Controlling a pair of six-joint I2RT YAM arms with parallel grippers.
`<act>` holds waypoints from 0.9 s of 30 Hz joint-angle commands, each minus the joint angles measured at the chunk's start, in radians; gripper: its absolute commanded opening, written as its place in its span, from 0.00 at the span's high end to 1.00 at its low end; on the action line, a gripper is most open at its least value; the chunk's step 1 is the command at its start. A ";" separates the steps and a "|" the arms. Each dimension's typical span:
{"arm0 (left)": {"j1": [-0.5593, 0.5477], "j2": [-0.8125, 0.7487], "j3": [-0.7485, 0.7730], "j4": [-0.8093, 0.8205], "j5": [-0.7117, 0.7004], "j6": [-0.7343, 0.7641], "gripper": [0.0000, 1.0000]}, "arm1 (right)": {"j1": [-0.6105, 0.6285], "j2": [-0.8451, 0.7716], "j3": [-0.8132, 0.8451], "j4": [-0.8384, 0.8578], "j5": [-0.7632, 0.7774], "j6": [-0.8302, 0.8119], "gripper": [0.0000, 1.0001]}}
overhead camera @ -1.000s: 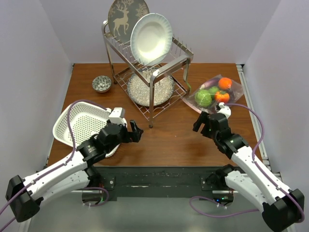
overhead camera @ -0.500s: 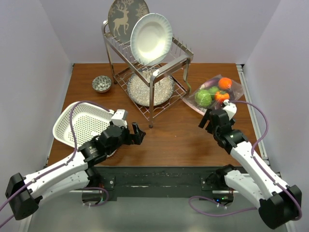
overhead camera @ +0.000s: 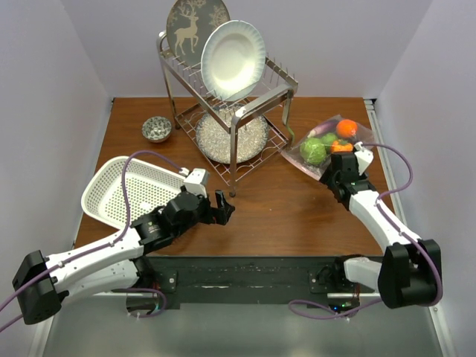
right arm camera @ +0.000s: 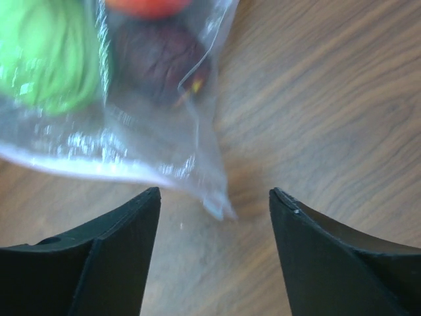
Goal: Open the zip-top bag and remove the fake food
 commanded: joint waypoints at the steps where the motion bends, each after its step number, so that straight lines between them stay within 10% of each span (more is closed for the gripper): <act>1: -0.007 -0.004 0.038 0.046 -0.007 0.005 0.02 | -0.029 0.055 0.028 0.151 -0.004 -0.007 0.37; 5: -0.010 -0.014 0.024 0.049 -0.003 0.001 0.05 | -0.035 0.098 0.019 0.210 0.002 -0.016 0.45; 9: -0.014 -0.007 0.004 0.074 0.012 -0.007 0.09 | -0.034 0.092 -0.007 0.217 -0.038 0.008 0.88; 12: -0.027 0.003 -0.010 0.094 0.017 -0.018 0.12 | -0.032 0.025 -0.045 0.189 -0.080 0.034 1.00; 27: -0.157 0.149 -0.102 0.400 0.032 -0.099 0.35 | 0.295 -0.457 -0.340 0.011 -0.343 0.379 1.00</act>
